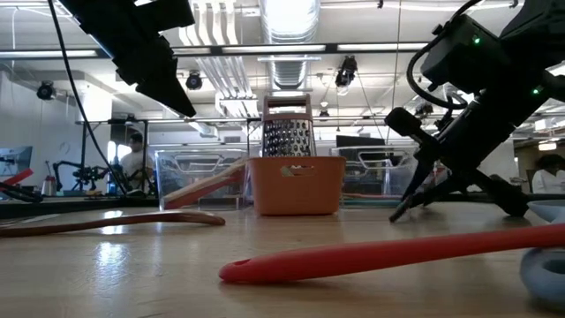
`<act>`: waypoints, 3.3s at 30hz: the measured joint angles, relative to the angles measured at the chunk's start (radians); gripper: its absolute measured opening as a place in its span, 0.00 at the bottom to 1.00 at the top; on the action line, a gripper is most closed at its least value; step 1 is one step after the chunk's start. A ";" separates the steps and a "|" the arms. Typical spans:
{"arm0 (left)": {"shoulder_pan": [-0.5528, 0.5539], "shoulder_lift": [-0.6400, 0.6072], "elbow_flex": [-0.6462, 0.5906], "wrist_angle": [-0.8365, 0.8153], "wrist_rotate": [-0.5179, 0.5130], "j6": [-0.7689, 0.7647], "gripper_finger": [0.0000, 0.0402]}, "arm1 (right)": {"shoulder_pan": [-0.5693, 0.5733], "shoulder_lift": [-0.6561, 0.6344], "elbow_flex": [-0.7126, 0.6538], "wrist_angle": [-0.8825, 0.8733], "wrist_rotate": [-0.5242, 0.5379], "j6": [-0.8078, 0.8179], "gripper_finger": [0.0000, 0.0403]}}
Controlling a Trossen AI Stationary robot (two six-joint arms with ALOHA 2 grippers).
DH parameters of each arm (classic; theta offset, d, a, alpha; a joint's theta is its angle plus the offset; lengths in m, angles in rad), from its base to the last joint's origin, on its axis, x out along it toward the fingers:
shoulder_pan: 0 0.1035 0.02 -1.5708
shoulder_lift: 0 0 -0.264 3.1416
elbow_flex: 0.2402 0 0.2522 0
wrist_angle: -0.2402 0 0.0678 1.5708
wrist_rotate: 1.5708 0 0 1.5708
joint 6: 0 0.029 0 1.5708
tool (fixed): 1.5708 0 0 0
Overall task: Pick & Place Kitchen Items
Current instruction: Put the black serving spoon into the left transparent bin
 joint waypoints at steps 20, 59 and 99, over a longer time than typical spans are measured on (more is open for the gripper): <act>0.000 0.000 0.000 0.003 0.040 -0.003 0.47 | 0.061 -0.191 -0.011 -0.362 0.198 0.053 0.03; 0.031 0.003 -0.048 0.825 -0.010 0.327 0.47 | 0.376 -0.399 0.360 -0.034 0.426 -1.500 0.03; 0.266 0.210 0.017 1.667 1.150 0.374 0.45 | 0.376 -0.180 0.487 0.330 0.208 -1.966 0.03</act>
